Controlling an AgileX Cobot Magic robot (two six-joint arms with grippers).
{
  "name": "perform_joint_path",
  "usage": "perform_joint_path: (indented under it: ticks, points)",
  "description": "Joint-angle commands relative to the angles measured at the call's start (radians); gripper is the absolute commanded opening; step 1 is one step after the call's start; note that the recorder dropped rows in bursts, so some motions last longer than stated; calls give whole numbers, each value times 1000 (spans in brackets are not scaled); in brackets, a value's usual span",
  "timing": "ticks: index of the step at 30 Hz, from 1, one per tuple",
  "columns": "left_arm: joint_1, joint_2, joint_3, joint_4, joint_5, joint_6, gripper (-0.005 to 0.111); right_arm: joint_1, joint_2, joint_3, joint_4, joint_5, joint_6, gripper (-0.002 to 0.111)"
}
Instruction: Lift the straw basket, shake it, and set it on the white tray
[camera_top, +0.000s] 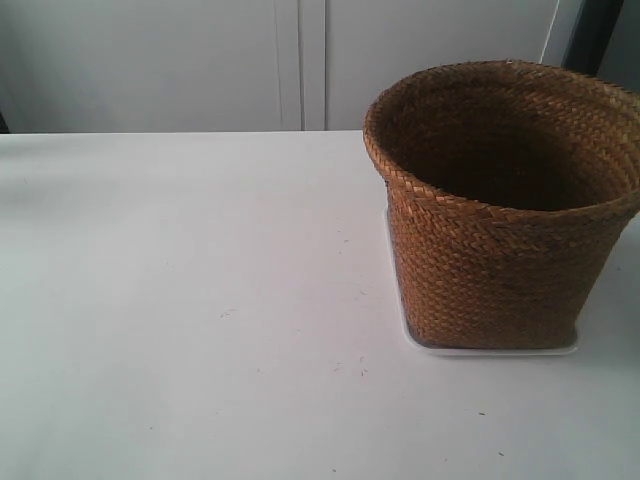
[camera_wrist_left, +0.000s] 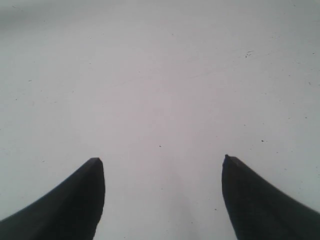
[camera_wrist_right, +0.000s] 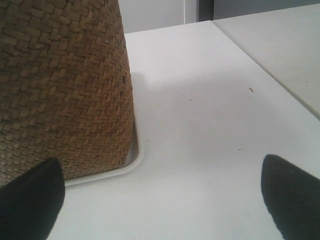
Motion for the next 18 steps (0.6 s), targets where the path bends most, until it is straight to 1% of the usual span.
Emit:
perform_joint_path:
  ticks: [1,5,8,10,18]
  points:
    - [51,-5,4,-9,30,-1,70,-2,1,1,-6,-14,-9,105]
    - [157,-5,4,-9,30,-1,70,-2,1,1,-6,-14,-9,105]
    - [202,-5,4,-9,30,-1,70,-2,1,1,-6,-14,-9,105]
    - [211,-5,4,-9,30,-1,70,-2,1,1,-6,-14,-9,105]
    - [211,-5,4,-9,30,-1,70,-2,1,1,-6,-14,-9,105]
